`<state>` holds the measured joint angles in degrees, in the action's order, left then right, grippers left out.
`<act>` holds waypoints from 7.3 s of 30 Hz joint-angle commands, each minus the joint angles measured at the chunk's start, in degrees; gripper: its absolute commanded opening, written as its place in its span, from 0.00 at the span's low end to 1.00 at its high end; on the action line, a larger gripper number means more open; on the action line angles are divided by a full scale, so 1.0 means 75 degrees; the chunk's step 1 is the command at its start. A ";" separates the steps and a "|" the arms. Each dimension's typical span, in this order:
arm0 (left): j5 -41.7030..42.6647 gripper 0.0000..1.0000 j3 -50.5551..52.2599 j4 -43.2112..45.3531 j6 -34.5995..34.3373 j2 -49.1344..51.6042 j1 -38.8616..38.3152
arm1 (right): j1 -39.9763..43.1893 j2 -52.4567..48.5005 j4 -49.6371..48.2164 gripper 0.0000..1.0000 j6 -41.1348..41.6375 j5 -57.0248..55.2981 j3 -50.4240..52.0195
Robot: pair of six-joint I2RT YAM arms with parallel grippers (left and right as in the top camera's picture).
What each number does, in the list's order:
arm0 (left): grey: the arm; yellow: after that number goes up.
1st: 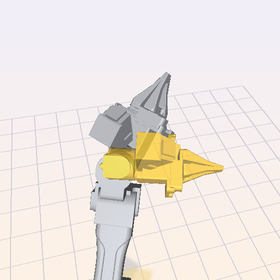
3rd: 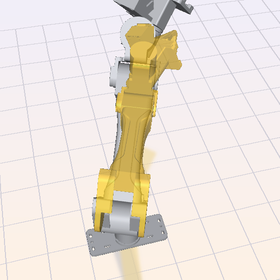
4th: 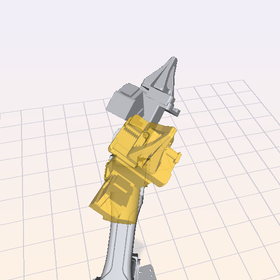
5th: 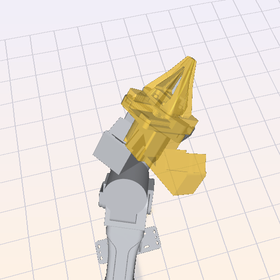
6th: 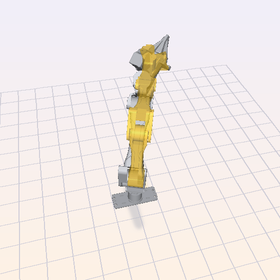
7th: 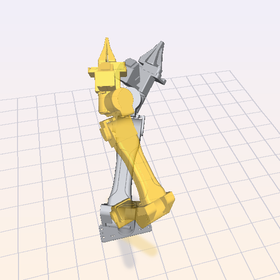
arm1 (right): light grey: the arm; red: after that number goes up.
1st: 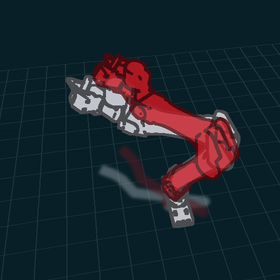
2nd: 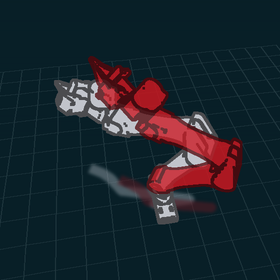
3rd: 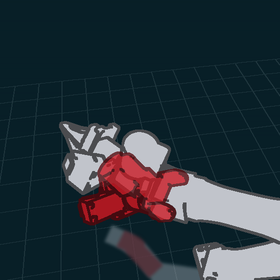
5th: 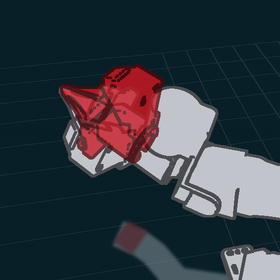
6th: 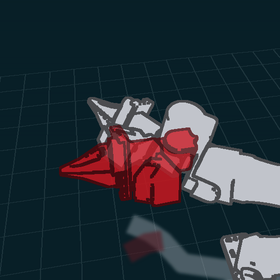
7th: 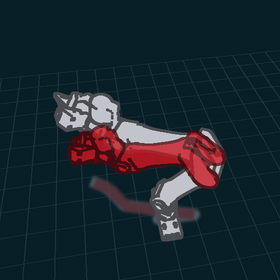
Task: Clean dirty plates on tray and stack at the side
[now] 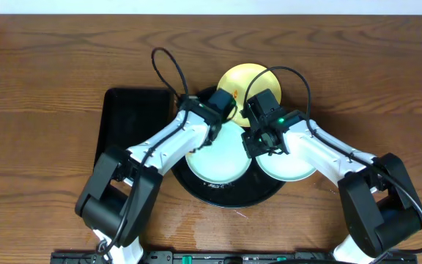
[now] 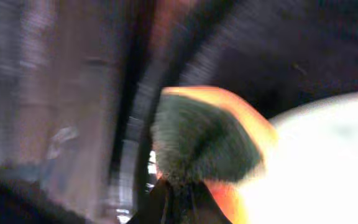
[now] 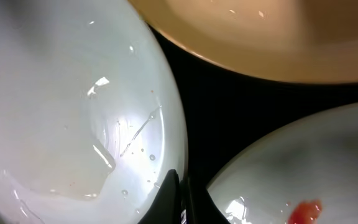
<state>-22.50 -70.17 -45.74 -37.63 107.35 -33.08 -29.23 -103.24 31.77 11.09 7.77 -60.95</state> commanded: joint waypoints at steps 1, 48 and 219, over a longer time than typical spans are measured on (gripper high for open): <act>-0.1352 0.08 -0.0542 -0.0423 0.0070 -0.0280 0.0338 | 0.0029 -0.0140 0.0189 0.01 -0.0117 -0.0603 0.0035; 0.5665 0.59 0.0595 -0.0603 0.3410 -0.3080 0.3960 | -0.0023 0.0216 0.0664 0.01 -0.0350 -0.0688 -0.0312; 0.5700 0.44 0.0676 -0.0463 0.3701 -0.3532 0.3789 | -0.3465 0.2538 -0.0335 0.01 -0.2524 -0.8548 -0.0533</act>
<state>20.78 -64.40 -49.10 -10.44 81.17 -4.95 -54.61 -85.76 29.47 -7.57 -54.28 -63.90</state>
